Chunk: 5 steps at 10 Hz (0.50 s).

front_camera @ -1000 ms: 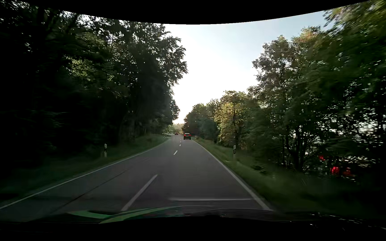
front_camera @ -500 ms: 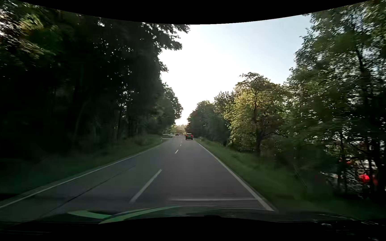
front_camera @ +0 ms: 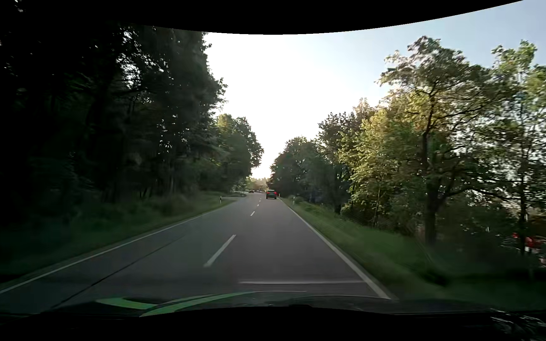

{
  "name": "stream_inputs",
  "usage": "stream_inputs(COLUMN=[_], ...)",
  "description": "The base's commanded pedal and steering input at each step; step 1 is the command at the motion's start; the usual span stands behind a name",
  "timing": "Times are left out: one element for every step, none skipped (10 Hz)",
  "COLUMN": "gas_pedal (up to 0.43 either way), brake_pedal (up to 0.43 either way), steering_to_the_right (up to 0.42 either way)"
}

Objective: Follow the waypoints while adhering to traffic rules and regulations

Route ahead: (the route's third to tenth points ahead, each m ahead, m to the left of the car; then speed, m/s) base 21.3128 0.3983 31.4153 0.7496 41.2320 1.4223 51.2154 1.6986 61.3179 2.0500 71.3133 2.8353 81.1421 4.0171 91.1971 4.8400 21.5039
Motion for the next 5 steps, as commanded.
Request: stream_inputs(gas_pedal=[0.059, 0.059, 0.059, 0.059, 0.059], brake_pedal=[0.0, 0.0, 0.0, 0.0, 0.0], steering_to_the_right=[-0.007, -0.006, -0.005, -0.001, 0.0])
